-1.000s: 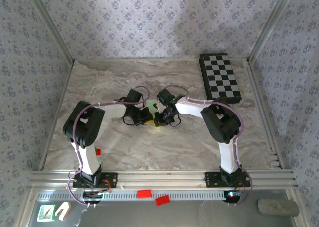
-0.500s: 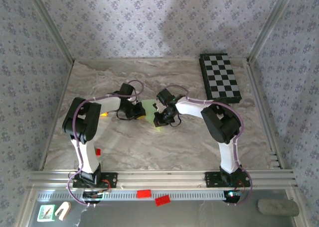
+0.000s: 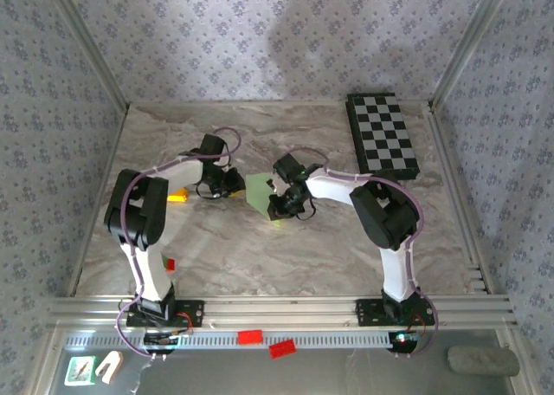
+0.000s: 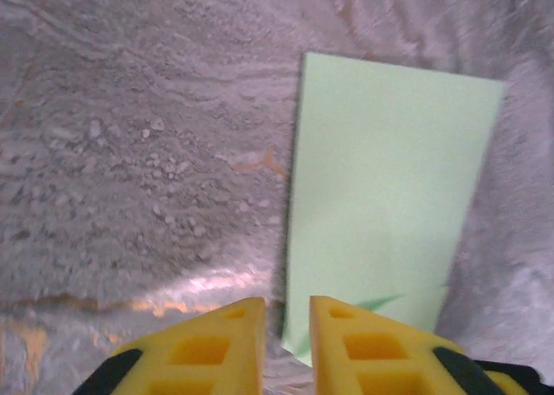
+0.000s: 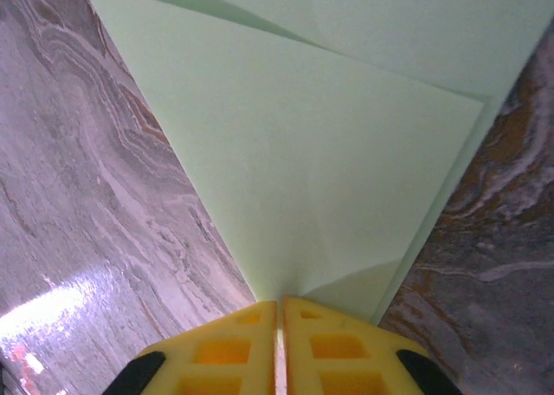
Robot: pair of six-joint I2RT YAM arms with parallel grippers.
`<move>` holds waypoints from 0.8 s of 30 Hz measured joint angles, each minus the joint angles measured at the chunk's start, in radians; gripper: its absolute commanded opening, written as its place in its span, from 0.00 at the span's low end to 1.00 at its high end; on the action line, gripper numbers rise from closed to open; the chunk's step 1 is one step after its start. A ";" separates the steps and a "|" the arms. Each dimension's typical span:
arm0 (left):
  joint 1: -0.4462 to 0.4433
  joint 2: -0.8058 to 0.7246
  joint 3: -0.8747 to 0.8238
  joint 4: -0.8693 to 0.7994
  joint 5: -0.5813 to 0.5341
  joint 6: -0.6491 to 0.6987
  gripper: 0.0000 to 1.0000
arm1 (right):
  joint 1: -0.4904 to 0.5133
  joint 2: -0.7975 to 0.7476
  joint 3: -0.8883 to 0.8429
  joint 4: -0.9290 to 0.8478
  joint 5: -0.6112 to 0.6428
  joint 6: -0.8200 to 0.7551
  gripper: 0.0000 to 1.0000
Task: Fold a paper plane with a square sheet of paper (pick it up from the middle)
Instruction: Third fold the triangle at the center of the table.
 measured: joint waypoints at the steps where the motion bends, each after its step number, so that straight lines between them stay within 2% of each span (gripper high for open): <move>1: 0.000 -0.030 -0.018 0.015 -0.003 -0.018 0.29 | -0.004 -0.005 0.000 0.010 -0.005 0.003 0.19; 5: 0.000 -0.137 -0.098 0.087 0.002 -0.103 0.40 | -0.017 -0.055 -0.016 0.095 -0.023 0.039 0.22; 11: 0.000 -0.180 -0.219 0.241 0.056 -0.249 0.50 | -0.021 -0.092 -0.029 0.173 -0.025 0.073 0.20; 17: -0.011 -0.169 -0.281 0.346 0.119 -0.354 0.52 | -0.021 -0.060 -0.019 0.169 -0.010 0.081 0.19; 24: -0.041 -0.112 -0.291 0.409 0.153 -0.404 0.52 | -0.028 0.003 0.026 0.132 0.029 0.084 0.18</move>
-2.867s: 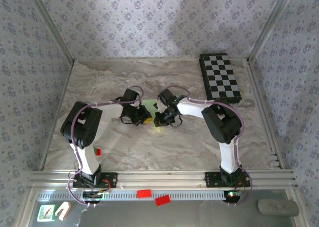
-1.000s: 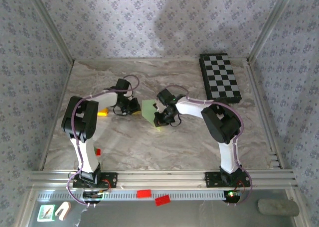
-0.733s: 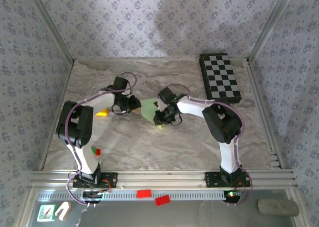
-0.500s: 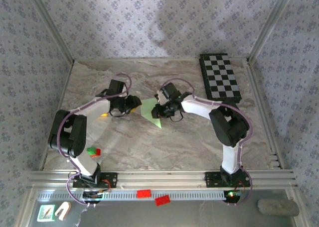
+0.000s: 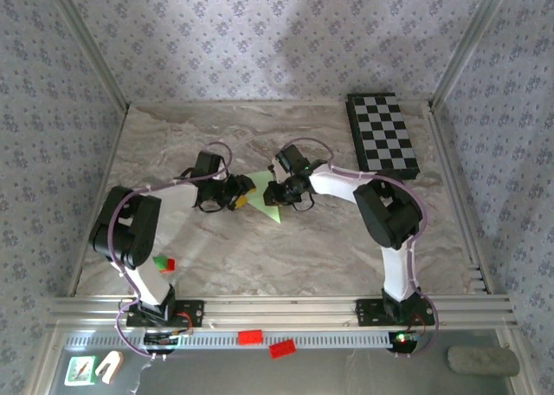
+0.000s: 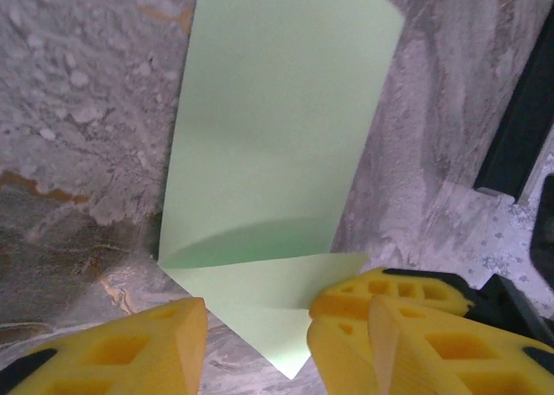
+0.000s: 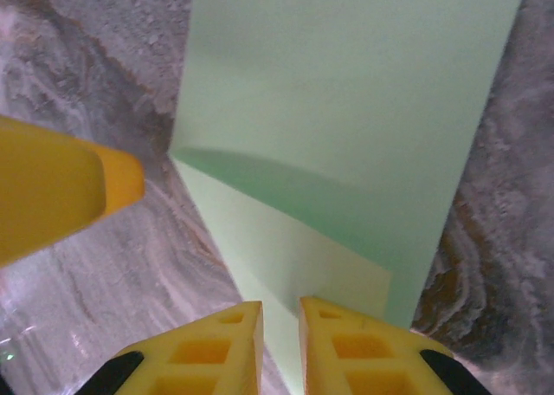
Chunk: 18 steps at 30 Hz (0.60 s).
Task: Fold a paper plane with a square sheet of paper (pick it up from the middle)
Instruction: Third fold the triangle at the center of the table.
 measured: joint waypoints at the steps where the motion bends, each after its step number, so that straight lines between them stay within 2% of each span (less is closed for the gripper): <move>1: -0.001 0.008 -0.001 0.003 0.003 -0.003 0.53 | 0.000 0.005 0.002 -0.002 0.005 0.000 0.18; 13: -0.005 0.052 -0.003 0.023 0.013 -0.027 0.52 | -0.015 0.029 0.007 -0.025 0.029 0.016 0.19; 18: -0.005 0.061 -0.002 0.033 0.019 -0.033 0.43 | -0.016 0.031 0.007 -0.025 0.028 0.016 0.20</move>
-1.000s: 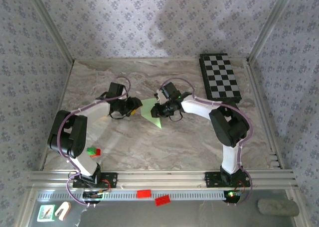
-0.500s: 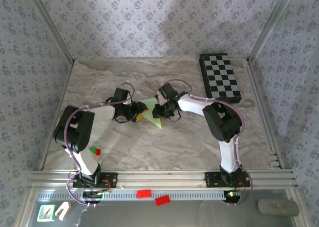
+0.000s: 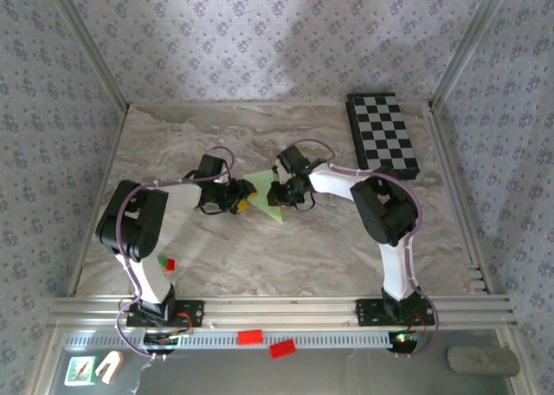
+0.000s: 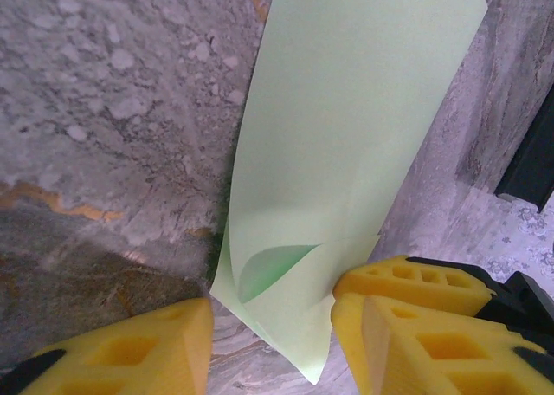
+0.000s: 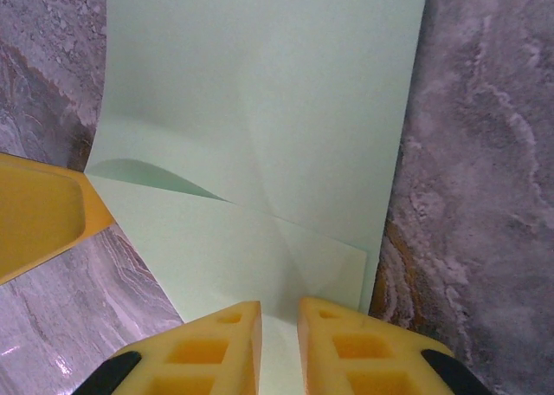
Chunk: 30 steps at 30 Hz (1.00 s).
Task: Fold a paper plane with a square sheet of paper (pick it up from the middle)
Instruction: Third fold the triangle at the center of the table.
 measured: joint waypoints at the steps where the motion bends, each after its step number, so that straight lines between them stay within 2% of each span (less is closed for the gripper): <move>1: 0.000 0.004 0.000 0.007 0.003 0.000 0.41 | -0.001 0.000 0.000 0.000 0.000 0.000 0.19; 4: 0.000 0.012 0.002 0.011 0.010 -0.002 0.37 | -0.002 0.000 0.000 -0.001 0.000 0.000 0.19; 15: -0.001 0.020 0.014 -0.011 0.001 0.015 0.38 | -0.003 0.003 0.001 -0.003 0.000 0.000 0.19; 20: -0.002 0.002 0.015 -0.045 -0.023 0.032 0.30 | -0.005 0.004 0.002 -0.004 -0.001 0.000 0.19; 30: -0.002 -0.012 0.017 -0.068 -0.035 0.034 0.29 | -0.006 0.008 0.005 -0.007 -0.002 0.000 0.18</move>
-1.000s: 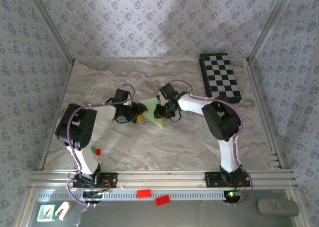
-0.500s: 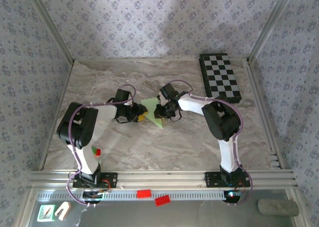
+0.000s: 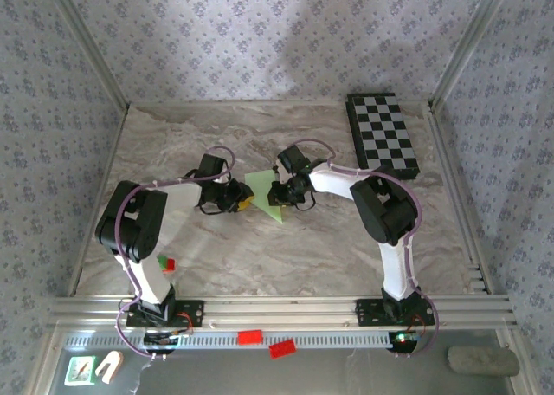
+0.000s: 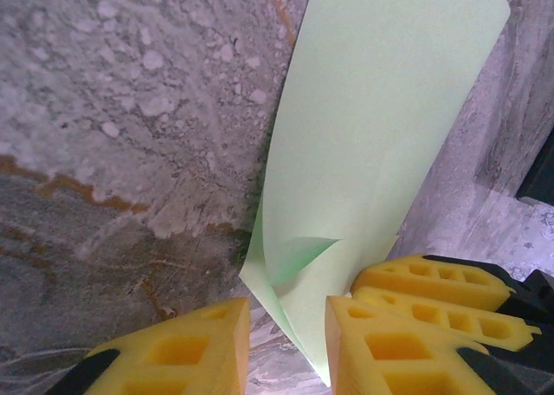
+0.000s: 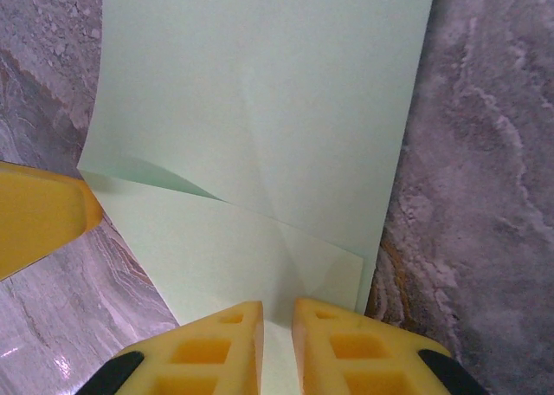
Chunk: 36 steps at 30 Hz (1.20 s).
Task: Fold a paper plane with a square sheet of paper (pick it up from the middle)
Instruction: Third fold the triangle at the center of the table.
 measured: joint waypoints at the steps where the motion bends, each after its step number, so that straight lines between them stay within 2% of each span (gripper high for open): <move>1: 0.000 0.001 0.003 -0.002 0.000 0.000 0.29 | 0.000 0.000 0.000 0.000 -0.002 0.000 0.18; 28: 0.001 0.081 0.045 0.022 0.091 0.061 0.24 | -0.006 0.007 0.008 -0.008 -0.021 -0.001 0.18; 36: 0.001 0.089 0.046 0.029 0.098 0.067 0.19 | -0.006 0.007 0.008 -0.007 -0.027 -0.001 0.19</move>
